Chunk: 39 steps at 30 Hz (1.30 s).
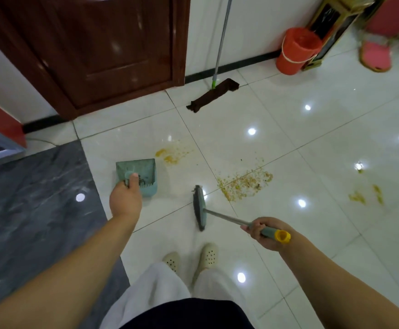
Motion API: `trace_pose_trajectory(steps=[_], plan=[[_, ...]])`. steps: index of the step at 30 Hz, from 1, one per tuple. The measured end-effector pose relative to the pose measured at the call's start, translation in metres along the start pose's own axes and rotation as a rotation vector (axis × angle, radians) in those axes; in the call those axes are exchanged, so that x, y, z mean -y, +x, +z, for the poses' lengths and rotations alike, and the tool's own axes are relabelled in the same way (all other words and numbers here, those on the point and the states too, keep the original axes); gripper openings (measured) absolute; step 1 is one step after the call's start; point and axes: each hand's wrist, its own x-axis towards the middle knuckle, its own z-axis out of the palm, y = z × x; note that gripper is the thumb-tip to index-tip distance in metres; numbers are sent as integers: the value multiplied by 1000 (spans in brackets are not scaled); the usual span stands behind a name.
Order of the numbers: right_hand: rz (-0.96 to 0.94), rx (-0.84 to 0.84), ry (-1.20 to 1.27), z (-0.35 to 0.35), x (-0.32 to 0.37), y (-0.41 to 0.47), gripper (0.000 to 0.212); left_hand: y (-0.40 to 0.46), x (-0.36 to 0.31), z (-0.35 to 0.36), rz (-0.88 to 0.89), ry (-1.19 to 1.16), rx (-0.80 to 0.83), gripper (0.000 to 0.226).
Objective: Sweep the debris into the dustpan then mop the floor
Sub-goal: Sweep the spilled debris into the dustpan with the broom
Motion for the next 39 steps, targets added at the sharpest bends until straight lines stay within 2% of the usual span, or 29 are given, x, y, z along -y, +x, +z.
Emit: trace_pose_trajectory(steps=[5, 9, 15, 18, 21, 25, 30, 39], plan=[[-42, -15, -27, -1, 27, 0, 30, 3, -8, 11, -3, -8, 44, 58], [5, 50, -75, 9, 47, 0, 27, 7, -23, 29, -28, -64, 75, 61], [23, 122, -17, 43, 96, 22, 37, 13, -65, 66, -42, -101, 30, 49], [5, 104, -3, 56, 132, 37, 36, 18, -86, 87, -26, -87, -3, 50], [-2, 72, 41, 55, 176, 45, 47, 21, -109, 112, -35, -98, -38, 49], [14, 60, 150, 32, 236, 46, 50, 24, -138, 147, -34, -73, -61, 49], [-1, 54, 294, -15, 293, 36, 51, 25, -172, 190, -8, -71, -10, 49], [-48, 37, 448, -82, 340, 13, 44, 20, -207, 245, 47, -30, 43, 51]])
